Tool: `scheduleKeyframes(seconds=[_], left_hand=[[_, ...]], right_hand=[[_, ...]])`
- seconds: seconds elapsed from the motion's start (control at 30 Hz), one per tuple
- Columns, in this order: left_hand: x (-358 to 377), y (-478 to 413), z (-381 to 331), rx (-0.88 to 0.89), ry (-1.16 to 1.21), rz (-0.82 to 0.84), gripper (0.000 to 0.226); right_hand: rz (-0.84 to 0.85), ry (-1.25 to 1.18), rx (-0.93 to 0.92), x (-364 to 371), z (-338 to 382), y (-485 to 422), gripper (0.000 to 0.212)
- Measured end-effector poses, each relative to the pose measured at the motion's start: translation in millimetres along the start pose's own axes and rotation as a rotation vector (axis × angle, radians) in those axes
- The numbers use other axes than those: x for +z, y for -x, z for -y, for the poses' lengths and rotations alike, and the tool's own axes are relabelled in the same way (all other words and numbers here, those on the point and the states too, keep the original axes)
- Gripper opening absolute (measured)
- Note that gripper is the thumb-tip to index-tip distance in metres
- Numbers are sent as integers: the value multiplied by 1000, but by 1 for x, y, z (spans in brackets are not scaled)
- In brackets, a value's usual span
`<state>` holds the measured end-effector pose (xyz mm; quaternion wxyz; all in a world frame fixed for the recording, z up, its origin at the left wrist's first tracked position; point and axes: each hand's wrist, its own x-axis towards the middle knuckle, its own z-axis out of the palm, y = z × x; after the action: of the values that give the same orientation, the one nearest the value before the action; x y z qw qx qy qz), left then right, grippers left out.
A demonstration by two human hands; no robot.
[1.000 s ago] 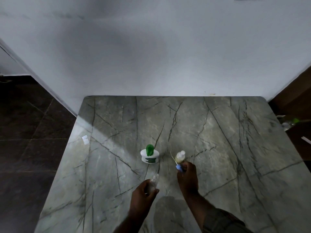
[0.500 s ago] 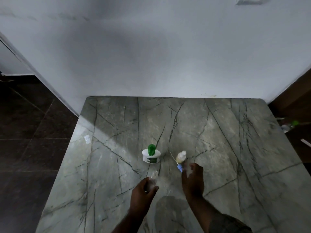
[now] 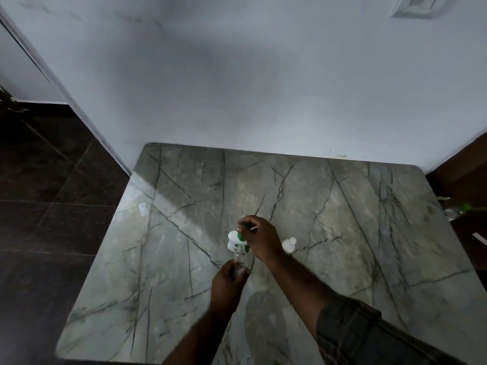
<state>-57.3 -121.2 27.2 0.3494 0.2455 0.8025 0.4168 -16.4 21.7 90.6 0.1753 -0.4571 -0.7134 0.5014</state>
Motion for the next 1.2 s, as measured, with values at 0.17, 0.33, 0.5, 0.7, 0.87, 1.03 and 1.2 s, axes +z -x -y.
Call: scheduleKeyframes(seconds=[0.17,0.33,0.5,0.7,0.87,1.03,1.2], left_hand=[[-2,-2,-5,8,74,7,23],[-2,-3,-9,7,164,25,20],[-3,-3,-11,-4,212,31,18],[-3,-7,-6,-25,205,65,11],[-4,-8,-8,-27,195,61,15],[-8,-12,-12,7,114,43,22],[-5,-14,-6,-15,131,56,17]], right_hand=[[167,-43,23,-13,-5,-13,22],[248,-53,-1,-20,-8,-19,21],[297,5,-15,-23,-5,-22,19],[285,132,-67,-19,-13,-21,20],[288,131,-97,-19,-13,-20,24],[281,131,-82,-20,-10,-23,22],[257,182,-113,-15,-19,-21,21]])
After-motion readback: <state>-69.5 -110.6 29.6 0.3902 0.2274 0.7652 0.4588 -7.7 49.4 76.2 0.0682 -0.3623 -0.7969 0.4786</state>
